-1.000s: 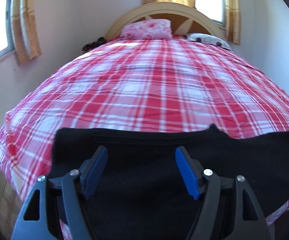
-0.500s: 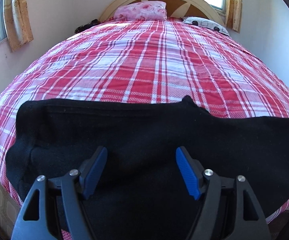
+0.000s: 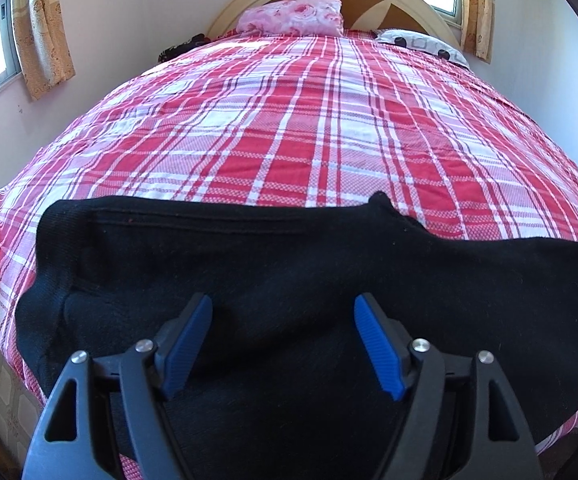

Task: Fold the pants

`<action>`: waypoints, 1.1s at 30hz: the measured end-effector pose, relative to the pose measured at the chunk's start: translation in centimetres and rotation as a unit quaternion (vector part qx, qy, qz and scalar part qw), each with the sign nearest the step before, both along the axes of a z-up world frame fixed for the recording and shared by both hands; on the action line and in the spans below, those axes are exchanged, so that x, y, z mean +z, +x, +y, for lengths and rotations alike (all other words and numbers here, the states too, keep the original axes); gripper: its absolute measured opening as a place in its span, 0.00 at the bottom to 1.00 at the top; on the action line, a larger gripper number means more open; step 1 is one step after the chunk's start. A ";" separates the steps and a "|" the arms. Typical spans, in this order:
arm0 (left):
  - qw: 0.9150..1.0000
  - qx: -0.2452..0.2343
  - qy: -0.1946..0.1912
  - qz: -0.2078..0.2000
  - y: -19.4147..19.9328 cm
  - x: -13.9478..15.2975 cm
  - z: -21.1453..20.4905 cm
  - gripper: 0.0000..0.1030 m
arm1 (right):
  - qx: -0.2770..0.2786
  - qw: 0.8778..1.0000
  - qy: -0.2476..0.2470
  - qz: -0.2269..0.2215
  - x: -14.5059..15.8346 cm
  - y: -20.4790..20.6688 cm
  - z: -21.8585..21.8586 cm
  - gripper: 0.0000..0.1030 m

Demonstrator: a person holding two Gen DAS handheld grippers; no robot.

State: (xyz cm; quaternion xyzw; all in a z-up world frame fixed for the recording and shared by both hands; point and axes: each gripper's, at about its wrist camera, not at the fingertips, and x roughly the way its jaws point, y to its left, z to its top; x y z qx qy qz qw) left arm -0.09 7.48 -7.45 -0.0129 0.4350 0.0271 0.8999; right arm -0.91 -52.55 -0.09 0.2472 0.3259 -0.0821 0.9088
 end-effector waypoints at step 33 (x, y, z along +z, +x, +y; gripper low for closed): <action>1.000 -0.009 0.017 0.004 -0.4 0.5 -0.9 0.76 | -0.095 0.982 0.161 0.001 -3.5 -15.5 -9.0 0.60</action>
